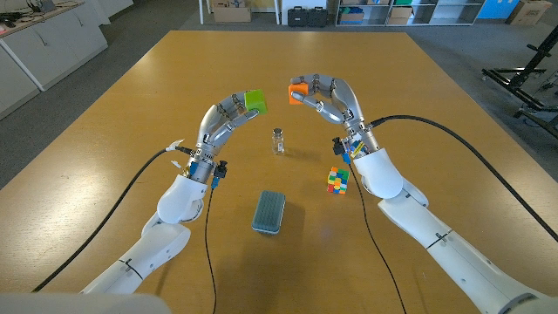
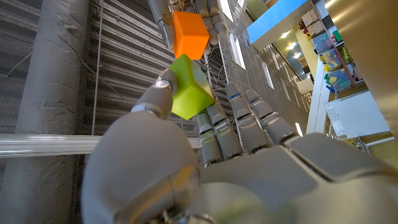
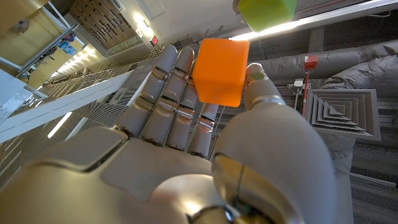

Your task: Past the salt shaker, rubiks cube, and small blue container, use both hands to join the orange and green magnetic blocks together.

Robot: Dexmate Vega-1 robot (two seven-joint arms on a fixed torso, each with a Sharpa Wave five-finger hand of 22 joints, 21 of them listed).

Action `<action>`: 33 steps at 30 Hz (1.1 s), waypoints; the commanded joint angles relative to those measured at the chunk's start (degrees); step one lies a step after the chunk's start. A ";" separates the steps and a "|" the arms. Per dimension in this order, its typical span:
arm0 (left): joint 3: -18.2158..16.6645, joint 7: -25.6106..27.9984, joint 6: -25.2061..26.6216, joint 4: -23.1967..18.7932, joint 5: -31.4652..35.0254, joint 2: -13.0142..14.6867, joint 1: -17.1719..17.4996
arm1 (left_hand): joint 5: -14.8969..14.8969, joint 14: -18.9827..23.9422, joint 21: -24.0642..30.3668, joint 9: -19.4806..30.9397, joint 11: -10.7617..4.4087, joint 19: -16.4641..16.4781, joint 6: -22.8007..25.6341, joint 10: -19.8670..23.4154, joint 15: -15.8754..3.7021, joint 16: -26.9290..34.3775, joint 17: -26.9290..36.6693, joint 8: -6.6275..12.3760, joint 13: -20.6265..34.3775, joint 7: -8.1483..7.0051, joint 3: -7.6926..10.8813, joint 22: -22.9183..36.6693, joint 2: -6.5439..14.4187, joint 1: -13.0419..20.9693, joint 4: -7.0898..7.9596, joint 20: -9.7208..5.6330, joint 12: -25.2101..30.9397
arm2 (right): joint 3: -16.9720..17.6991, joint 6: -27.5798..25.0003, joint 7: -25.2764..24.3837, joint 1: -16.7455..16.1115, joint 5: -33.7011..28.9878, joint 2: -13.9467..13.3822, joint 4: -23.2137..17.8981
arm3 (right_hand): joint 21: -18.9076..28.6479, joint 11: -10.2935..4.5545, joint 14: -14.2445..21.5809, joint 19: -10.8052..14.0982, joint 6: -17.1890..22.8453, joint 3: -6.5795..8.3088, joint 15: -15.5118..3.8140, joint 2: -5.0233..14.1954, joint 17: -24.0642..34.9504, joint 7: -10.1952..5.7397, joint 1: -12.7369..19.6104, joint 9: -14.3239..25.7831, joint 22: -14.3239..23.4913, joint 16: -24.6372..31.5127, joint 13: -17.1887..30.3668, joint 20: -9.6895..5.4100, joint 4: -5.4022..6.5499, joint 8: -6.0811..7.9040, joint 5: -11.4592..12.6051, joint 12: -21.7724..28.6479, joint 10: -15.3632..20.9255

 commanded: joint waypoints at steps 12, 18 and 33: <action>-0.86 -0.03 8.38 -6.66 -3.20 2.27 0.37 | 0.33 0.12 -0.13 0.13 -5.35 -0.01 4.46 5.39 -9.49 -0.09 0.12 -0.04 0.28 -4.30 1.51 0.06 2.35 -2.45 1.63 0.46 -0.05 | 0.34 -1.23 -3.08 -1.41 -7.77 0.49 -2.82 | 0.47 -9.08 -1.43 -0.38 5.54 -0.02 -4.54 8.93 0.27 -4.78 8.78 0.12 -0.01 -0.16 0.04 -3.78 0.44 0.07 0.38 -0.07 8.99; -1.23 0.70 9.56 -7.51 -2.35 2.56 0.43 | 0.34 0.07 -0.21 0.13 -5.36 -0.22 4.47 5.37 -9.49 -0.14 0.11 -0.09 0.28 -4.26 1.53 0.06 2.34 -2.56 1.61 0.56 -0.12 | 0.43 -1.76 -3.51 -1.81 -8.42 0.58 -3.65 | 0.49 -9.08 -1.42 -0.52 5.46 -0.04 -4.60 8.95 0.32 -4.71 8.79 0.12 -0.01 -0.15 0.05 -3.72 0.45 0.01 0.41 -0.05 9.12; 0.54 -0.04 10.99 -7.33 -2.55 1.85 -0.70 | 0.33 0.00 -0.26 0.14 -5.34 -0.40 4.62 5.43 -9.37 -0.21 0.10 -0.16 0.29 -4.13 1.43 0.06 2.09 -3.11 1.63 0.75 -0.28 | 0.58 -1.50 -4.44 -2.45 -8.78 0.89 -4.38 | 0.61 -9.06 -1.44 -0.73 5.55 -0.12 -4.72 8.97 0.41 -4.90 8.83 0.11 -0.02 -0.16 0.06 -3.55 0.44 -0.01 0.48 -0.14 9.12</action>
